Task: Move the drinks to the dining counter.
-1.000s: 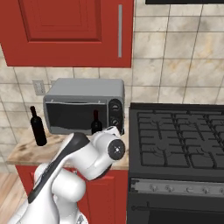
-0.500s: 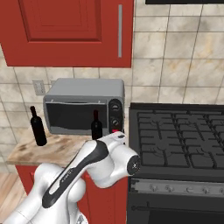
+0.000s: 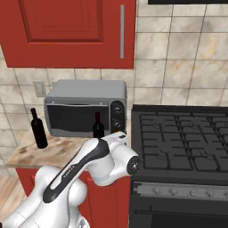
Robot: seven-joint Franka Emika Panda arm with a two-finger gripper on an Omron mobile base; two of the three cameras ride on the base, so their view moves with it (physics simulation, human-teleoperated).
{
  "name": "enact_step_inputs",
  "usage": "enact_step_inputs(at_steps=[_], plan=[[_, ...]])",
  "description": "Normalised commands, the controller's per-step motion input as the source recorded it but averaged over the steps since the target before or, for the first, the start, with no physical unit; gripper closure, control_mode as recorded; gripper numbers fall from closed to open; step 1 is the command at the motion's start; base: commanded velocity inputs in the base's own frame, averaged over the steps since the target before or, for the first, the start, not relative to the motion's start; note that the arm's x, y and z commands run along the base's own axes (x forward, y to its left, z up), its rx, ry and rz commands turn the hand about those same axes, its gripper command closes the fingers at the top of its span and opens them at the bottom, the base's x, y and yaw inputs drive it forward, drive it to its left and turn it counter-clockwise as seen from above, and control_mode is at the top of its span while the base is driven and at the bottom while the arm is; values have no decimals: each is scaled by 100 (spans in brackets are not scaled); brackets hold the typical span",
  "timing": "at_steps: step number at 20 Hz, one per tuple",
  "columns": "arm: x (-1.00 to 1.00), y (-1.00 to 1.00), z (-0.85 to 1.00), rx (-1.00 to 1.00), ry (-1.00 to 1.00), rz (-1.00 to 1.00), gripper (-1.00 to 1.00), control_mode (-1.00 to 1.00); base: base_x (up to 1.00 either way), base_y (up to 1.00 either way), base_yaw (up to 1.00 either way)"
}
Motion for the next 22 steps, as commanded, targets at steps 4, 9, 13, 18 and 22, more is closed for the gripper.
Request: enact_step_inputs(at_steps=[4,9,13,18,22], plan=[[29,9,0,0,0,-4,-100,-100,0,0,0],[23,16,0,0,0,-1,-100,-100,0,0,0],[26,14,0,0,0,-1,-100,-100,0,0,0],[39,3,0,0,0,-1,-100,-100,0,0,0],[41,0,0,0,0,-1,-100,-100,0,0,0]])
